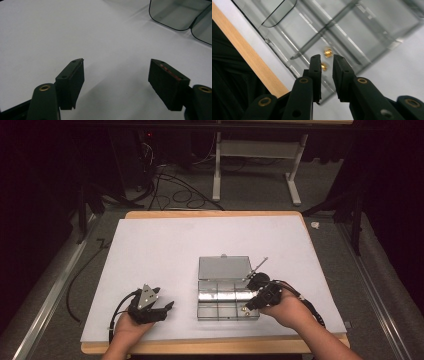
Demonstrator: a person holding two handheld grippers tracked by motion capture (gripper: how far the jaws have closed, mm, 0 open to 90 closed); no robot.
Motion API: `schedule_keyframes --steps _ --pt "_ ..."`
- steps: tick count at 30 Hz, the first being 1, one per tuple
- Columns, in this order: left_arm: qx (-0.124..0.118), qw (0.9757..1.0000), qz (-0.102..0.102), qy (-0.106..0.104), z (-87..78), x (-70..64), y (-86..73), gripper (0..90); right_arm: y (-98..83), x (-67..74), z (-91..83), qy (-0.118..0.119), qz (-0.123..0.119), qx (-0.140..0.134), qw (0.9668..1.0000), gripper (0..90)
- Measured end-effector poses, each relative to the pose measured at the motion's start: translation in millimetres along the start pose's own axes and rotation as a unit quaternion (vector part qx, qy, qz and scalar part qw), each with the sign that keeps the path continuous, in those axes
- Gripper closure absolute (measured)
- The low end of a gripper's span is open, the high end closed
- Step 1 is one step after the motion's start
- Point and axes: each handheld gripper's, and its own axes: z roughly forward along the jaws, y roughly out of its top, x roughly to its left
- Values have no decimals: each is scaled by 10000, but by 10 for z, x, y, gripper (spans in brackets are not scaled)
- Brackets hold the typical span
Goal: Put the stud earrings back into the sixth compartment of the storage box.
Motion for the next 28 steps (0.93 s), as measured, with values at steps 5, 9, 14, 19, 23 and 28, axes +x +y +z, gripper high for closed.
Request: schedule_keyframes --steps 5,9,14,19,23,28 --pt "28 10000 -31 3 0 7 2 297 -168 -183 -164 -192 258 -379 9988 731" --pt "-13 10000 -28 16 -2 7 -1 296 -336 -360 -205 -426 610 -638 9952 725" --pt "5 10000 -45 5 -2 11 0 295 -605 -553 -80 -693 877 -986 9888 682" --pt "8 10000 -65 -24 -2 21 -1 294 -880 -609 92 -792 1058 -1668 9771 646" --pt "47 10000 -55 -57 2 23 3 294 -1103 -615 215 -622 1327 -2473 9578 565" --pt "38 10000 -63 -36 3 19 3 294 -1141 -629 207 -687 1347 -2684 9514 429"
